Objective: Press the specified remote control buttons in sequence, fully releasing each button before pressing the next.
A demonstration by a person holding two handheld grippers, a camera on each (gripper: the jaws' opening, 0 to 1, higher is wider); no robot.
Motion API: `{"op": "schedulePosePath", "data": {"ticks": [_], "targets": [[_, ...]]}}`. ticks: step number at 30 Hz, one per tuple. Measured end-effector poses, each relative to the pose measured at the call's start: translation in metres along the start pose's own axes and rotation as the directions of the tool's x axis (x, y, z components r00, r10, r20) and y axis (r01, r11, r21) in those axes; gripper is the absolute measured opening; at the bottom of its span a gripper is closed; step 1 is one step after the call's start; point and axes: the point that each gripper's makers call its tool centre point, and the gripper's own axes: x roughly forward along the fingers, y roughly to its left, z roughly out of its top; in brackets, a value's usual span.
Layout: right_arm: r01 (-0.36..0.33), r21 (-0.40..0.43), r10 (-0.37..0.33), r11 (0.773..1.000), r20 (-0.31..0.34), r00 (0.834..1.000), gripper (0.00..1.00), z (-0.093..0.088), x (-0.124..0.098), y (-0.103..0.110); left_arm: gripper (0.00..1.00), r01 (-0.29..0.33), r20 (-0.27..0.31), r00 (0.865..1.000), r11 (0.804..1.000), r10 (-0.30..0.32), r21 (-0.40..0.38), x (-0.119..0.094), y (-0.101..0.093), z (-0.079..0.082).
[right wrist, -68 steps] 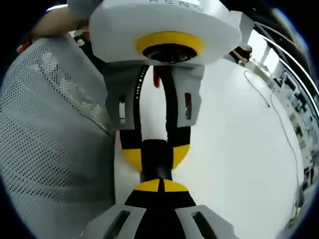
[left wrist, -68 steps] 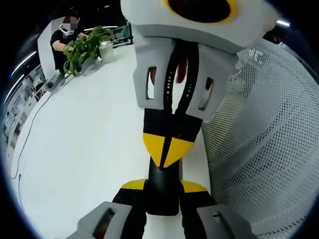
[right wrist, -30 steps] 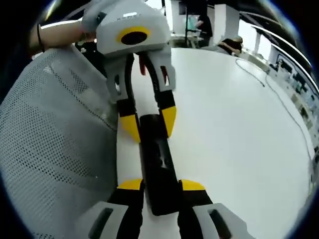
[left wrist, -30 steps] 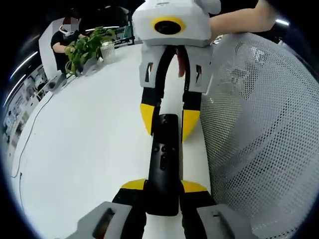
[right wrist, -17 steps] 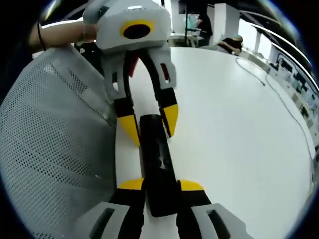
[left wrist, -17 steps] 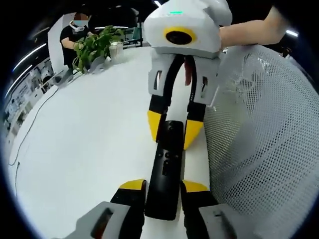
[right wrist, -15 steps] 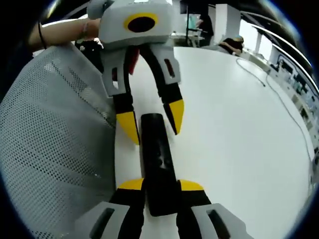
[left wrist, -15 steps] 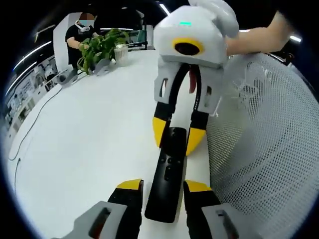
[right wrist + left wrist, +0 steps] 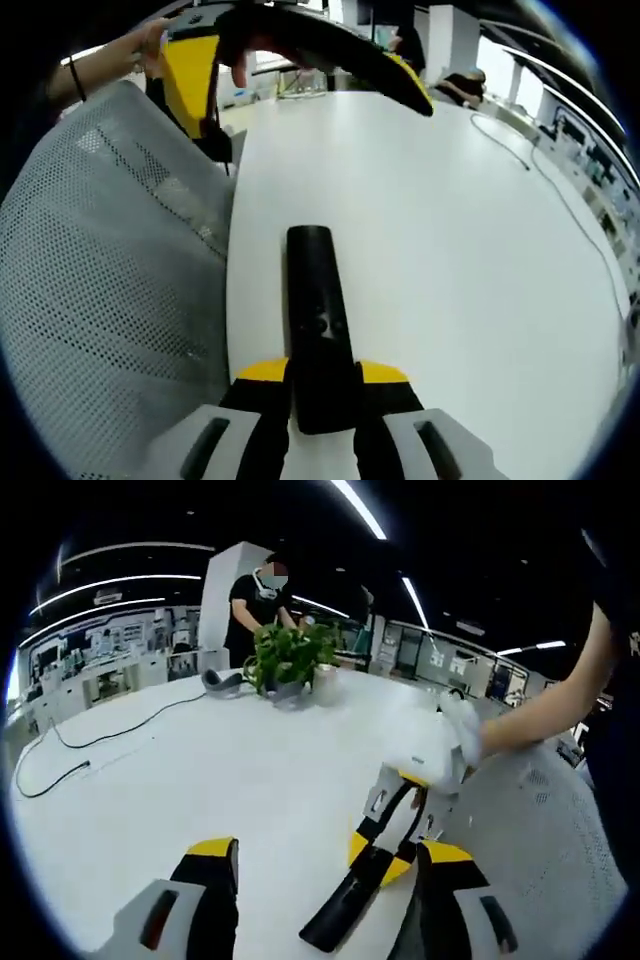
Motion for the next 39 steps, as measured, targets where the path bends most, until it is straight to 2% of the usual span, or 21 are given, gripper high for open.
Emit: {"op": "schedulePosePath", "data": {"ticks": [6, 8, 10, 13, 15, 17, 22, 24, 26, 27, 29, 30, 32, 35, 39], "targets": [[0.001, -0.012, -0.001, 1.000, -0.003, 1.000, 0.22, 0.000, 0.000, 0.000, 0.94, -0.108, 0.078, 0.991, 0.994, 0.110, -0.030, -0.030, -0.005, 0.010], [0.010, -0.030, -0.010, 0.999, -0.012, 1.000, 0.22, -0.002, 0.001, 0.000, 0.98, -0.149, 0.105, 0.983, 0.988, 0.152, -0.042, -0.039, -0.005, 0.013], [0.009, -0.027, -0.009, 1.000, -0.010, 1.000, 0.22, -0.001, 0.001, 0.000, 1.00, -0.186, 0.129, 0.973, 0.981, 0.191, -0.052, -0.048, -0.006, 0.014], [0.009, -0.024, -0.009, 1.000, -0.007, 1.000, 0.22, -0.001, 0.001, -0.001, 1.00, -0.259, 0.187, 0.946, 0.964, 0.266, -0.063, -0.064, -0.004, 0.020], [0.011, -0.028, -0.011, 1.000, -0.009, 1.000, 0.22, -0.001, 0.001, -0.001, 1.00, -0.278, 0.192, 0.938, 0.957, 0.288, -0.078, -0.069, -0.006, 0.019], [0.012, -0.030, -0.013, 0.999, -0.010, 1.000, 0.22, -0.002, 0.001, -0.001, 1.00, -0.301, 0.192, 0.932, 0.952, 0.307, -0.060, -0.072, -0.008, 0.016], [0.014, -0.031, -0.014, 0.999, -0.015, 1.000, 0.22, -0.002, 0.001, -0.001, 1.00, -0.325, 0.179, 0.928, 0.945, 0.327, -0.036, -0.071, -0.015, 0.006], [0.020, -0.033, -0.021, 0.999, -0.024, 1.000, 0.22, -0.003, 0.001, -0.003, 1.00, -0.329, 0.185, 0.926, 0.944, 0.329, -0.033, -0.069, -0.015, 0.007], [0.024, -0.046, -0.025, 0.999, -0.031, 0.999, 0.22, -0.002, 0.001, -0.002, 1.00, -0.358, 0.176, 0.920, 0.934, 0.349, 0.019, -0.069, -0.009, 0.008], [0.024, -0.058, -0.026, 0.998, -0.036, 0.999, 0.22, -0.002, 0.001, -0.002, 1.00, -0.358, 0.182, 0.919, 0.934, 0.350, 0.010, -0.070, -0.008, 0.009], [0.023, -0.062, -0.026, 0.998, -0.042, 0.999, 0.22, -0.003, 0.001, -0.002, 1.00, -0.358, 0.237, 0.905, 0.933, 0.354, -0.024, -0.074, -0.008, 0.017], [0.023, -0.065, -0.026, 0.998, -0.043, 0.999, 0.21, -0.003, 0.001, -0.003, 1.00, -0.371, 0.261, 0.891, 0.927, 0.370, -0.050, -0.079, -0.005, 0.020], [0.023, -0.065, -0.026, 0.998, -0.045, 0.999, 0.21, -0.002, 0.001, -0.003, 1.00, -0.381, 0.273, 0.884, 0.923, 0.380, -0.050, -0.083, -0.003, 0.021], [0.025, -0.079, -0.029, 0.997, -0.052, 0.998, 0.21, -0.002, 0.002, -0.006, 1.00, -0.379, 0.268, 0.884, 0.923, 0.384, -0.073, -0.083, -0.002, 0.020], [0.022, -0.084, -0.028, 0.996, -0.064, 0.998, 0.21, -0.001, 0.002, -0.010, 1.00, -0.375, 0.265, 0.889, 0.926, 0.374, -0.048, -0.082, -0.004, 0.020]]}}
